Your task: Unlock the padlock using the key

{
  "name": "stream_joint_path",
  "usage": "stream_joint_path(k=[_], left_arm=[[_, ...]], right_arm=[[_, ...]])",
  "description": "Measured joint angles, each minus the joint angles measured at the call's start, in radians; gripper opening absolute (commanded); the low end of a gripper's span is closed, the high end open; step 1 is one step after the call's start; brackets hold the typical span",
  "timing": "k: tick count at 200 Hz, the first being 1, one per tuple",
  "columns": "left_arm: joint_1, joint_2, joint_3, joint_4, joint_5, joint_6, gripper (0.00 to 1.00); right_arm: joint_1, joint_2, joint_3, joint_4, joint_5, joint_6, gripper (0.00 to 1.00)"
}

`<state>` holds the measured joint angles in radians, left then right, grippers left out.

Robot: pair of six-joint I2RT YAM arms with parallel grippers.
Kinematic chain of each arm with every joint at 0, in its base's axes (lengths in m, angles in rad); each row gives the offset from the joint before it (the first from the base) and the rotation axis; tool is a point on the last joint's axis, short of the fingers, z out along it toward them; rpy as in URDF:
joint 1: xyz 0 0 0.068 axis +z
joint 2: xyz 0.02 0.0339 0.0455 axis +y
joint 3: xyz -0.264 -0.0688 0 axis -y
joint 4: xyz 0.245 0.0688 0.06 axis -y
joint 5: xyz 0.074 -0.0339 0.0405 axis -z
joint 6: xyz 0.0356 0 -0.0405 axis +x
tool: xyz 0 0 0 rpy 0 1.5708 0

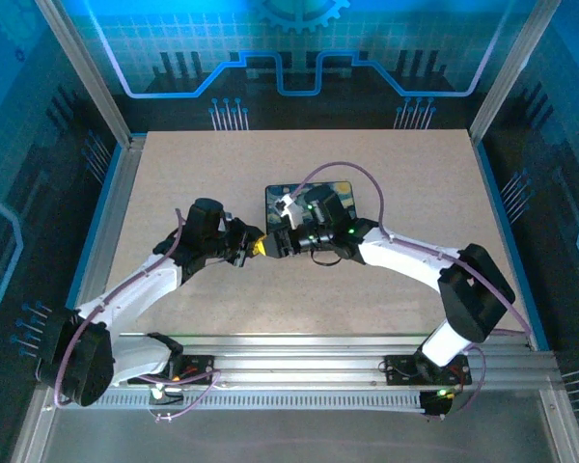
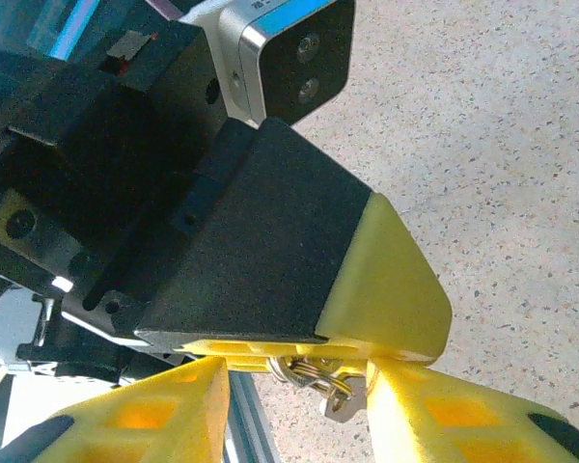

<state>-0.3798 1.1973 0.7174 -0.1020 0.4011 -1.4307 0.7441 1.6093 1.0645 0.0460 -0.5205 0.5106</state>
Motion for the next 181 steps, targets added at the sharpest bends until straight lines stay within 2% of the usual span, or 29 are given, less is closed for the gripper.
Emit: stream_joint_path(k=[36, 78, 181], left_arm=[[0.001, 0.002, 0.0, -0.007, 0.0, 0.0, 0.0], [0.001, 0.003, 0.0, -0.006, 0.0, 0.0, 0.0], [0.003, 0.016, 0.012, -0.01, 0.0, 0.0, 0.0]], right_arm=[[0.002, 0.01, 0.011, -0.031, 0.012, -0.016, 0.35], [0.014, 0.024, 0.028, -0.073, 0.023, -0.04, 0.38], [0.034, 0.049, 0.073, -0.153, 0.065, -0.087, 0.18]])
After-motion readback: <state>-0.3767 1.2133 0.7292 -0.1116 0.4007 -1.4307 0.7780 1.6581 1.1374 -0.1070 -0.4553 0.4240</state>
